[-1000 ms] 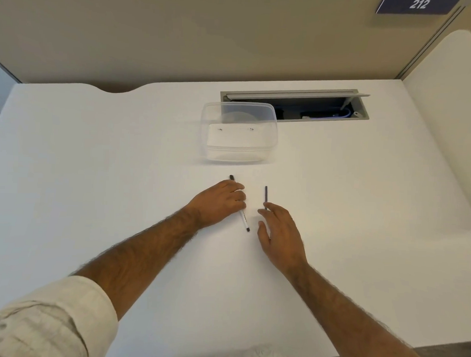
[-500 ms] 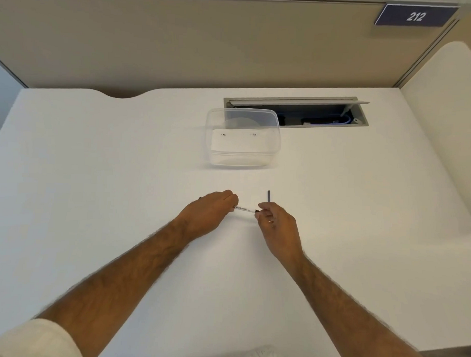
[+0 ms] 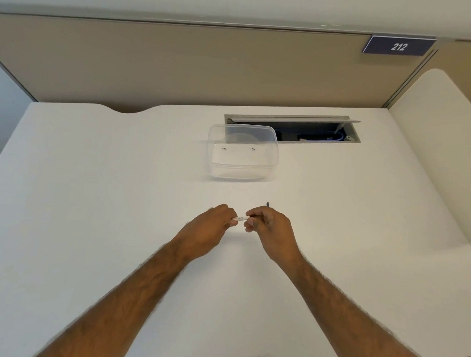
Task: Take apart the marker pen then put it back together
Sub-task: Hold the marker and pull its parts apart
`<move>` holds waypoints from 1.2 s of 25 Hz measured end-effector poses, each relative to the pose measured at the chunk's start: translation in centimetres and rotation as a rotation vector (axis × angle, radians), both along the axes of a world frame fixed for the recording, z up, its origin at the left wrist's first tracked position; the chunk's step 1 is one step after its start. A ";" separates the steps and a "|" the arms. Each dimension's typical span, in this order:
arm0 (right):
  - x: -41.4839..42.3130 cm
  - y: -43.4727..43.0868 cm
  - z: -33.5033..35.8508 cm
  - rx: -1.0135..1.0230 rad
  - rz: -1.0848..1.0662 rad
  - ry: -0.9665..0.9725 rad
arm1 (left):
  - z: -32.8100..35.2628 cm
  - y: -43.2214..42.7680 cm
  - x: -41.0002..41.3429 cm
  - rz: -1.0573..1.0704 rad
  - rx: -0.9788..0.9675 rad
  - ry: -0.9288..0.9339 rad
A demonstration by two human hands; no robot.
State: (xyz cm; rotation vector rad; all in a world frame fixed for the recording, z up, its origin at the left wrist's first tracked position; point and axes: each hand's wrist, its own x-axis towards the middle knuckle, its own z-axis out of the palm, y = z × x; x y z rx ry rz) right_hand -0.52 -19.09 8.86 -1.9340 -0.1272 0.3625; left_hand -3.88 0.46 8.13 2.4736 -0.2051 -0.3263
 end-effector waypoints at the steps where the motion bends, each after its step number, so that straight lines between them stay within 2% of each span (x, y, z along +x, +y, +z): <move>1: 0.1 0.0 0.0 0.017 0.011 0.018 | 0.1 0.1 0.0 0.007 0.005 0.038; 5: 0.6 -0.3 0.4 0.019 0.066 0.060 | 0.6 0.5 -0.1 0.006 -0.043 0.115; 11: 0.3 -0.2 1.0 -0.121 0.192 -0.052 | 1.8 0.2 0.3 0.017 -0.089 0.031; 15: -0.1 -0.4 1.3 -0.042 0.111 -0.062 | 2.5 0.0 0.4 0.023 -0.068 -0.071; 19: -0.5 -0.2 1.7 0.044 0.058 0.062 | 3.0 -0.2 0.3 0.019 -0.004 -0.139; 23: -0.3 -0.1 1.9 0.063 0.052 0.192 | 3.8 -0.9 0.8 0.062 0.053 -0.037; 26: 0.2 -0.1 2.2 0.036 0.078 0.140 | 3.7 -1.0 0.9 0.069 0.022 0.030; 30: 0.3 -0.2 2.3 -0.026 0.138 0.039 | 3.9 -1.1 0.5 0.092 0.064 0.012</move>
